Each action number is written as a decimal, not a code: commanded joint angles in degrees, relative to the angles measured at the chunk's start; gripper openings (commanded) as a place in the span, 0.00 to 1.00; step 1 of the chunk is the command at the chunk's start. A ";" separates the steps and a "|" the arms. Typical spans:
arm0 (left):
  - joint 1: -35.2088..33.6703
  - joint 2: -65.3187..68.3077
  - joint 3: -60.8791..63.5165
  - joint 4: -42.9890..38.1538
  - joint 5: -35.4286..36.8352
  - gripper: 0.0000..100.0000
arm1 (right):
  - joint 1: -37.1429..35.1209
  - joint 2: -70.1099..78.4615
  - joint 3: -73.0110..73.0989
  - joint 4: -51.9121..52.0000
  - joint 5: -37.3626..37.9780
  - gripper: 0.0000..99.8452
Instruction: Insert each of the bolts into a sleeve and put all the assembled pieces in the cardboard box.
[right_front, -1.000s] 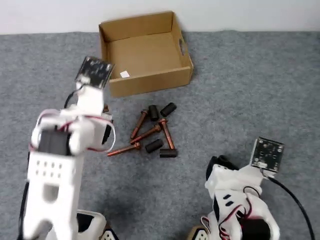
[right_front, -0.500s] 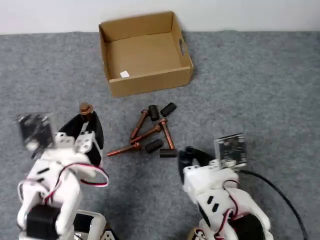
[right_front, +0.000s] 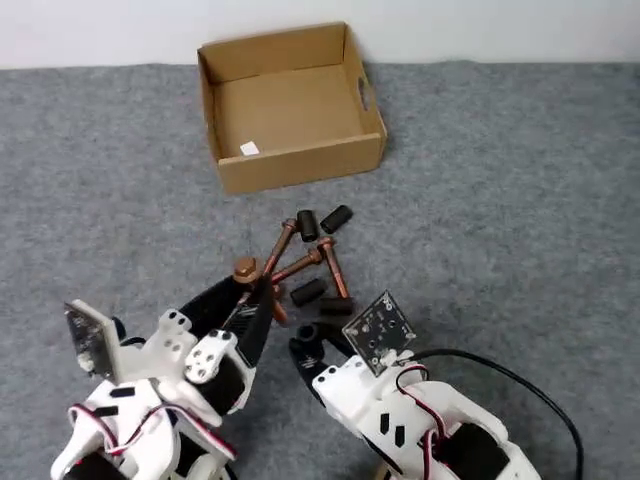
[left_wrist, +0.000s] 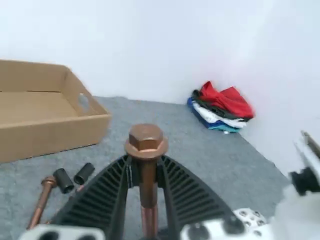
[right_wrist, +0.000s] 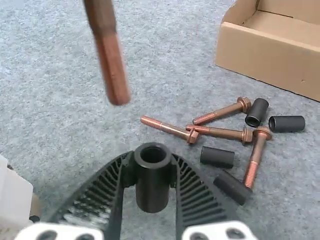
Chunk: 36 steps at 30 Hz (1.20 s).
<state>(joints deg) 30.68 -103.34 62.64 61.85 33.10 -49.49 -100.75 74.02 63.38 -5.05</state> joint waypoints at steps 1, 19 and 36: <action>1.05 -0.18 -0.31 -2.46 1.23 0.00 | -0.84 -0.31 -0.53 -1.63 0.62 0.01; 4.75 -0.18 5.93 -5.80 1.05 0.00 | -2.33 -0.40 -0.62 -4.00 3.43 0.01; 1.05 -0.18 6.20 -4.75 -1.67 0.00 | -2.33 -0.40 -0.62 -4.35 3.43 0.01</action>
<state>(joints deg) 32.09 -103.16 69.23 57.80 32.40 -51.16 -100.66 74.11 60.57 -2.15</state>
